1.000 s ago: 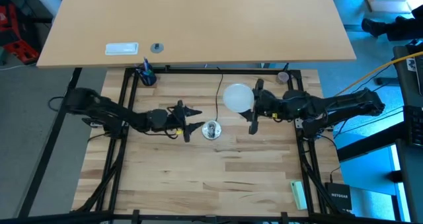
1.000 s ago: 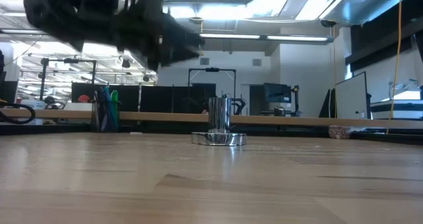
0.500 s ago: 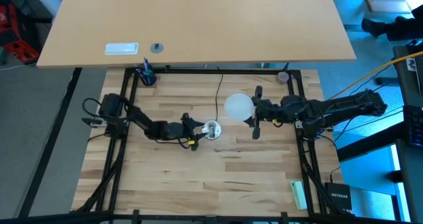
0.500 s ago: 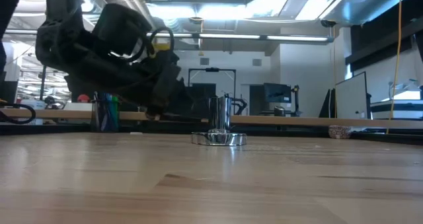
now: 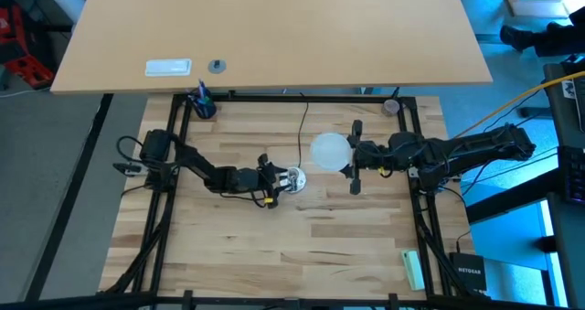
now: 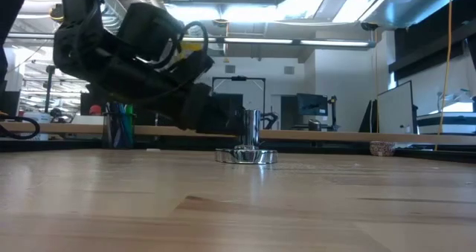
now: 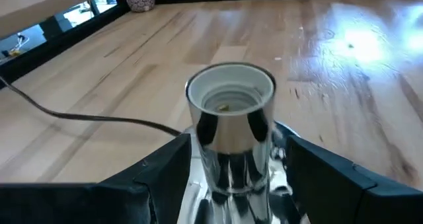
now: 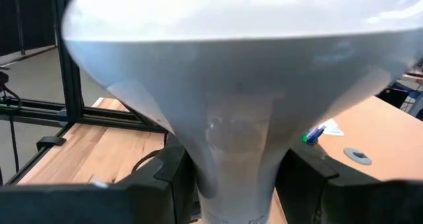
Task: Screw lightbulb
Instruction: Insert the lightbulb into the lamp
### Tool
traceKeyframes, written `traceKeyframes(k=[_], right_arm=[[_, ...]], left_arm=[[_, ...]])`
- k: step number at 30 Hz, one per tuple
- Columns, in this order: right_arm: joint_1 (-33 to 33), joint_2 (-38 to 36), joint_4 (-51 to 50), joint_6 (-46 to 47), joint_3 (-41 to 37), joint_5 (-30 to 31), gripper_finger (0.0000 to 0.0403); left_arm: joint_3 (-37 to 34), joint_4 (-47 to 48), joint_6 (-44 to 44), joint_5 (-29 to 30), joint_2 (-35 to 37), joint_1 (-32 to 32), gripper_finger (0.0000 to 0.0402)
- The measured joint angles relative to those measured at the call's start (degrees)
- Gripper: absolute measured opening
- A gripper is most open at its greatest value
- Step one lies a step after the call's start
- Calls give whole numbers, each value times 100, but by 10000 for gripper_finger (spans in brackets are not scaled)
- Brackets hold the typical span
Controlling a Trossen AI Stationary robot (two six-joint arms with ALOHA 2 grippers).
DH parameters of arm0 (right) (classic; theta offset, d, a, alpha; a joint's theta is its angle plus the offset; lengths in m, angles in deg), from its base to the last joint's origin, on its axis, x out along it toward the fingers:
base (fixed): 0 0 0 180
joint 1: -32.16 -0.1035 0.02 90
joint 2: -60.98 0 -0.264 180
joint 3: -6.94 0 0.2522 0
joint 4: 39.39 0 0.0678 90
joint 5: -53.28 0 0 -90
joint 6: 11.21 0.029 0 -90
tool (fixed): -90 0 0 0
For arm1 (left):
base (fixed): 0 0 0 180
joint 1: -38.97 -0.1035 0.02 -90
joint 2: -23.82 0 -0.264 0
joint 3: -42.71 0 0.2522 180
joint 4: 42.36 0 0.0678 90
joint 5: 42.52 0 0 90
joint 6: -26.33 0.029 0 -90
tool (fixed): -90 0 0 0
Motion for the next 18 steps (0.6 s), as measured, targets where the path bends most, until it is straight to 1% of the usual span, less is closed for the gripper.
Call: traceKeyframes(k=[6, 8, 11, 14, 18], right_arm=[[0, 7, -1, 0, 0, -13, 163], [0, 17, -6, 0, 0, -48, 163], [-2, 22, -44, 28, 0, -95, 163], [-4, 22, -65, 33, 0, -144, 163], [-4, 22, -72, 41, 0, -147, 163]], left_arm=[[332, -5, -236, -58, -541, -121, 235], [405, -162, -455, -46, -711, -199, 235], [407, -680, -625, -29, -966, -303, 235], [423, -880, -610, -22, -1059, -317, 235], [503, -880, -521, -24, -1062, -313, 234]])
